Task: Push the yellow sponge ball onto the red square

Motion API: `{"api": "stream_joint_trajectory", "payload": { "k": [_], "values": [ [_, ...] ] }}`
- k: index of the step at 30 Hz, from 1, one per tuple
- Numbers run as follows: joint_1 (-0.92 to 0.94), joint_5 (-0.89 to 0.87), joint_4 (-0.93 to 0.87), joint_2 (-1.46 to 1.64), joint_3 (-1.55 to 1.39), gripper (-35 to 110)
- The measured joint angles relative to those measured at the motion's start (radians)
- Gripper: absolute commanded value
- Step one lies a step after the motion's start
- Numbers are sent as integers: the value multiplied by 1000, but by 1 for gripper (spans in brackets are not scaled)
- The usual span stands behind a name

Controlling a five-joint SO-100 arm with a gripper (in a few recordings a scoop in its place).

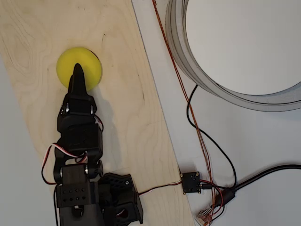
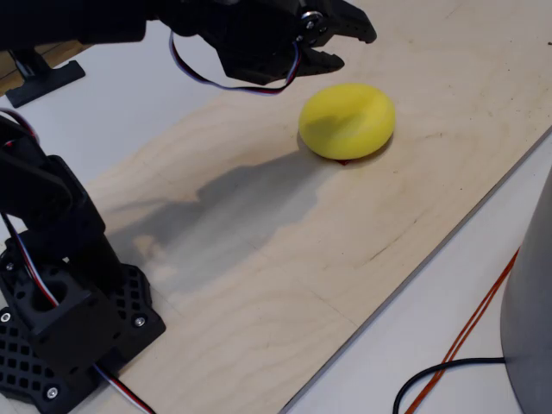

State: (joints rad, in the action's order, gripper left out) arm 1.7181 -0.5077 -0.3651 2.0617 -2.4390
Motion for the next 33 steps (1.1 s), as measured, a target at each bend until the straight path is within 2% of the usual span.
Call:
{"api": "stream_joint_trajectory", "payload": {
  "k": [11, 23, 33],
  "values": [
    [48, -2, -218, -2, 37, 17],
    [48, -80, -218, -272, 201, 17],
    [32, -100, -161, -347, 249, 17]
  ]
}}
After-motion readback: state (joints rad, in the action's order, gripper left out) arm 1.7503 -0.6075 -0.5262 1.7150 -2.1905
